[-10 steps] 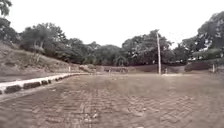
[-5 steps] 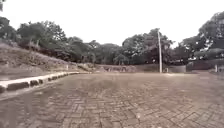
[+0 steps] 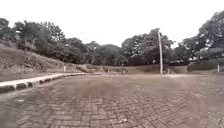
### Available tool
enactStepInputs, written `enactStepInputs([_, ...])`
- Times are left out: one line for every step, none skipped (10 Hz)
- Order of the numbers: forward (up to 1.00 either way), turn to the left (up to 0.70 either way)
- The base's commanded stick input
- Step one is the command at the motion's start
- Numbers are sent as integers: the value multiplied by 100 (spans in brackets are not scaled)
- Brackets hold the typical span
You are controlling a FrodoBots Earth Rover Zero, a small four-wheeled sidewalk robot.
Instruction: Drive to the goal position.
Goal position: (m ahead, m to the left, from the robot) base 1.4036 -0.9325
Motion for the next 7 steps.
enactStepInputs([100,0])
enactStepInputs([100,0])
enactStepInputs([100,0])
enactStepInputs([100,0])
enactStepInputs([100,0])
enactStepInputs([100,0])
enactStepInputs([100,0])
